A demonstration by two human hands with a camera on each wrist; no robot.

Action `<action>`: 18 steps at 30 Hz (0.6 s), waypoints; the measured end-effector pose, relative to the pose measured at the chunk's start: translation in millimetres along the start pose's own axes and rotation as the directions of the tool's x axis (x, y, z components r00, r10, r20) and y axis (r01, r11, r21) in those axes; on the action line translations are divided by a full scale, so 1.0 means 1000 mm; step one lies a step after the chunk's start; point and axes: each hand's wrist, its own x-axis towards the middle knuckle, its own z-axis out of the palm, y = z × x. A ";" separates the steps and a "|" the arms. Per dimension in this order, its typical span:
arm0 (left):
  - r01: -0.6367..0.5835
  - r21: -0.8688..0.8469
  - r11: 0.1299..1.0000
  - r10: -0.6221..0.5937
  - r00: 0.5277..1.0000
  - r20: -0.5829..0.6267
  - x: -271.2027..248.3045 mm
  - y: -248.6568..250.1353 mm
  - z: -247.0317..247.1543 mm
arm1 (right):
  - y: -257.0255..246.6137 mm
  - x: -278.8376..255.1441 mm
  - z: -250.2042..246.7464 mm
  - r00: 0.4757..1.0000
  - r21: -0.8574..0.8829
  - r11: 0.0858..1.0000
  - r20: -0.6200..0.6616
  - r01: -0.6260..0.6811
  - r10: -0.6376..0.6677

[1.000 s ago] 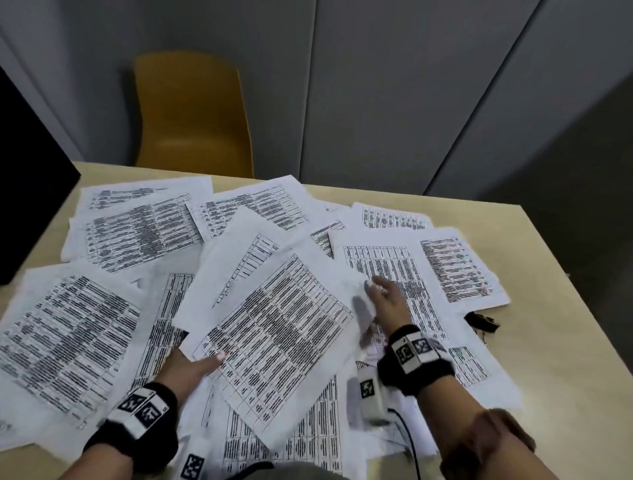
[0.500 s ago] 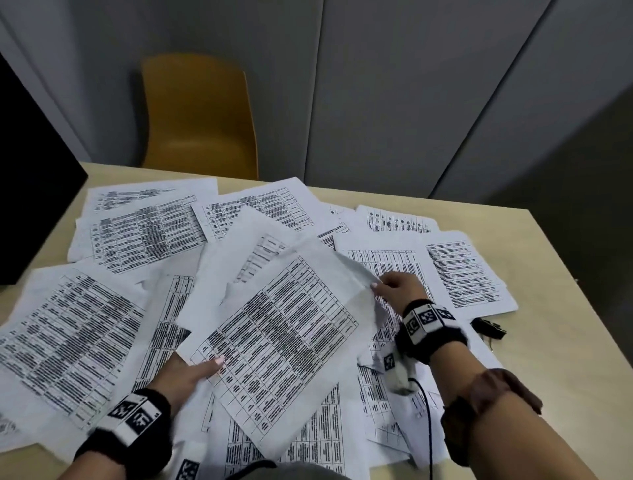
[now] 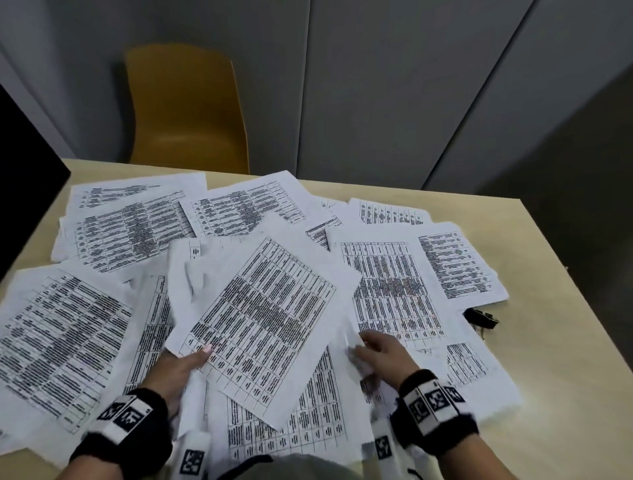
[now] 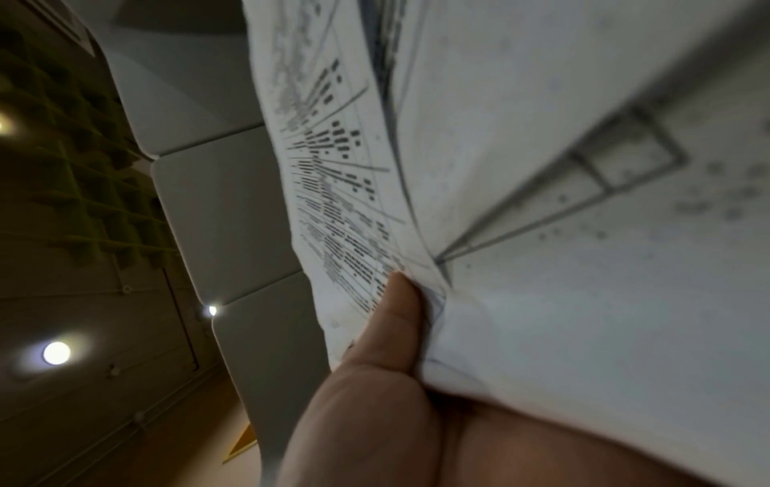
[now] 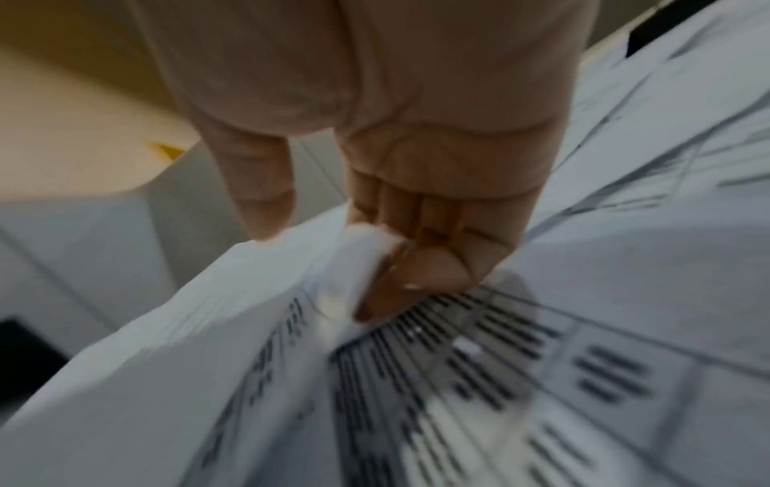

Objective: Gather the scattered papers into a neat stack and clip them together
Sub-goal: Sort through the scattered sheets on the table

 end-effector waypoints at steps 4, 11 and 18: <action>0.000 -0.058 0.998 0.002 0.999 0.034 0.005 0.004 0.000 | -0.027 -0.004 0.001 0.989 0.239 0.970 -0.144 0.050 -0.016; -0.108 -0.042 0.993 0.112 0.986 0.122 0.008 0.007 0.012 | -0.044 -0.009 0.019 0.992 0.335 0.935 0.083 -0.117 0.095; -0.192 0.016 0.981 0.190 0.976 0.103 0.009 0.007 0.005 | -0.037 0.009 0.002 0.956 0.495 0.818 0.147 -0.294 0.255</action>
